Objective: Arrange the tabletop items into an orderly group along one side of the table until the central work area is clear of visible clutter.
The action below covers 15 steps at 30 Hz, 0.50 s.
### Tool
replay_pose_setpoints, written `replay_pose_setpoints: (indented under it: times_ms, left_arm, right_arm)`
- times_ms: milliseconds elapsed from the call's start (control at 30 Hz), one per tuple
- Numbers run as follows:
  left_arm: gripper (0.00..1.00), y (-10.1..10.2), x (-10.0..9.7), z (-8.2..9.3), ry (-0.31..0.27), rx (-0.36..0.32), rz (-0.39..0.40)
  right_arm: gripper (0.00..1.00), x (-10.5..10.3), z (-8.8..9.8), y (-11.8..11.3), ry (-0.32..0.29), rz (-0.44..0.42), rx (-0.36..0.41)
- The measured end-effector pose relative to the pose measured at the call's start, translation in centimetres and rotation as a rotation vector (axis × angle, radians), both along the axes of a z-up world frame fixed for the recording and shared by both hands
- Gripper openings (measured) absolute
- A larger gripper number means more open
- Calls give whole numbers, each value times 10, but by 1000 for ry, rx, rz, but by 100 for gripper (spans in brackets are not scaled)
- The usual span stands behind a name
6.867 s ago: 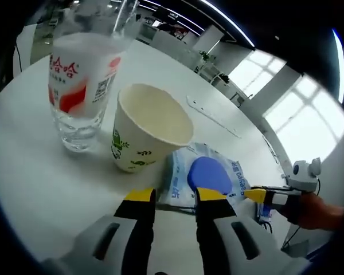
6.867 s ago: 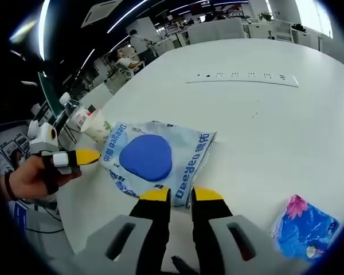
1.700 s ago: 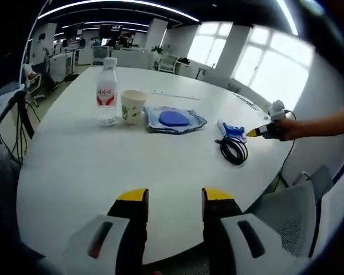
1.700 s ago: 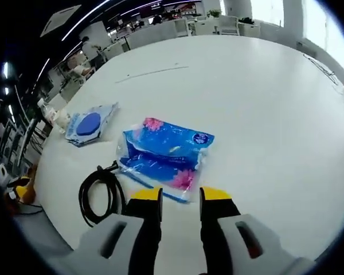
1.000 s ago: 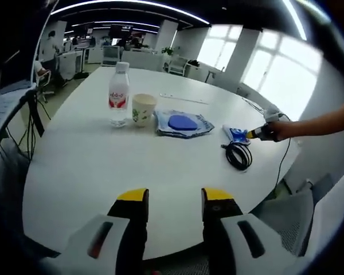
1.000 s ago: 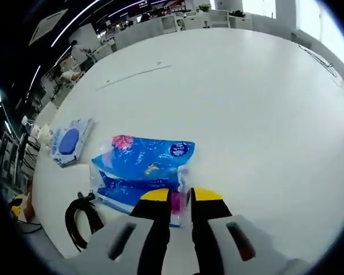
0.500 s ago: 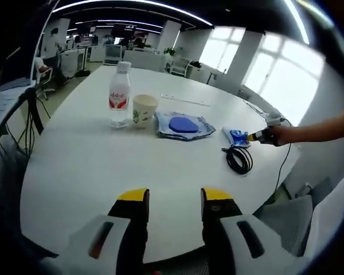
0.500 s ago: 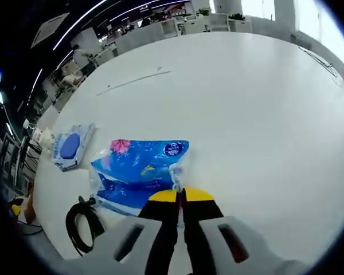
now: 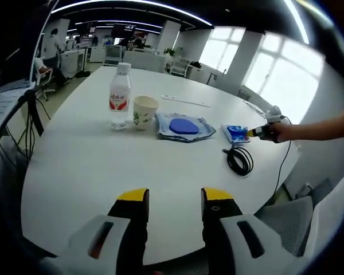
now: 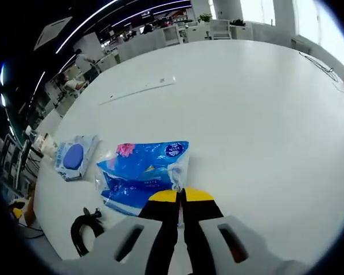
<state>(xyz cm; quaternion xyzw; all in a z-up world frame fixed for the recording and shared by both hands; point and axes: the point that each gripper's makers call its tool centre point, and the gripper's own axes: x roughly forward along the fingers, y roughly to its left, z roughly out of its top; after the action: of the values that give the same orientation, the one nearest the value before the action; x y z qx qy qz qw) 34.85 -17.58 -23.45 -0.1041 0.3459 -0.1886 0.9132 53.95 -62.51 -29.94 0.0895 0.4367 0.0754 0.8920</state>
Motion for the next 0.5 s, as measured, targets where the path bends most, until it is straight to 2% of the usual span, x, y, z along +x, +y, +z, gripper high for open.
replay_pose_setpoints:
  times_ms: [233,500]
  left_arm:
    - [35,3,-1,3,-8,-5,14]
    - [35,3,-1,3,2,0,2]
  right_arm:
    - [0,16,7,9,-18,19,2]
    - [0,39,6,28,-23,58,10]
